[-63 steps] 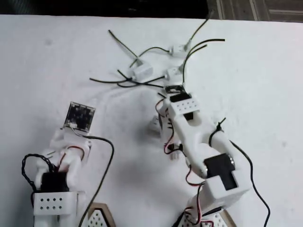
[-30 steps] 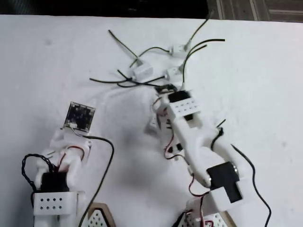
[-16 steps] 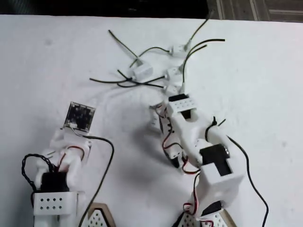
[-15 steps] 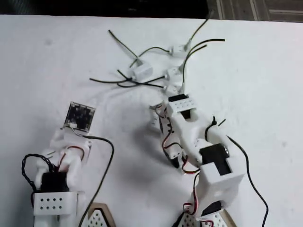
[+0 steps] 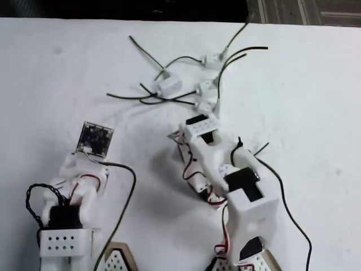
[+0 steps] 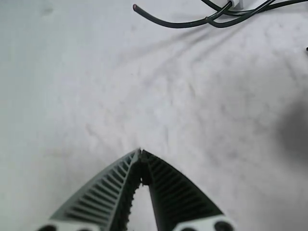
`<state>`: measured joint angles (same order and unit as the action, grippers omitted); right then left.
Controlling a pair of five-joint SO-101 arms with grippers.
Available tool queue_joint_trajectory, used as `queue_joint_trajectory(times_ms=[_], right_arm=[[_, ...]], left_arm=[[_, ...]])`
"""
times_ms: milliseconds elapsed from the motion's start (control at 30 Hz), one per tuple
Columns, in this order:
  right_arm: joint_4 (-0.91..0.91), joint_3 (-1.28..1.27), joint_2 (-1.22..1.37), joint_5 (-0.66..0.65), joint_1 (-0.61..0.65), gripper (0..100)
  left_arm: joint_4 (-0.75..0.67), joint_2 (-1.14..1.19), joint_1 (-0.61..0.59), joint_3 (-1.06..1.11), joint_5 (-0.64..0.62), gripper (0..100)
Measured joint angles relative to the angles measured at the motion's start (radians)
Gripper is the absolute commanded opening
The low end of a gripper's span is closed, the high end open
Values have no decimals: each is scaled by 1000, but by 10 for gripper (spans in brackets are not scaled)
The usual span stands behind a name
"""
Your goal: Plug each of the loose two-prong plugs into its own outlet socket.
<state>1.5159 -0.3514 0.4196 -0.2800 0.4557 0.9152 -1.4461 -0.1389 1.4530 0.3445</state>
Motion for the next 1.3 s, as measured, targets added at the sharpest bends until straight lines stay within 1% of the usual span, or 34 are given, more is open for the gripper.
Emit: queue_joint_trajectory(times_ms=[200,333,467,600,767,867,1033,1133,1233,1300], right_arm=[[91,80,28,0,0,18],[121,77,-84,0,15,18],[129,25,-293,14,12,17],[129,-15,-509,75,-54,17],[124,-77,-750,95,-132,17],[60,-153,-901,144,-180,17],[-75,-338,-1191,218,-199,17],[-112,-442,-1370,258,-212,16],[-117,-512,-1531,267,-209,16],[-117,-539,-1622,267,-239,16]], left_arm=[[0,0,0,0,0,28],[0,0,0,0,0,28],[0,0,0,0,0,28],[0,0,-2,0,0,28],[5,0,-2,-38,3,24],[40,0,3,-84,44,24],[138,0,86,-187,78,26],[172,3,133,-261,80,27],[175,135,167,-348,80,28],[175,249,184,-416,81,28]])
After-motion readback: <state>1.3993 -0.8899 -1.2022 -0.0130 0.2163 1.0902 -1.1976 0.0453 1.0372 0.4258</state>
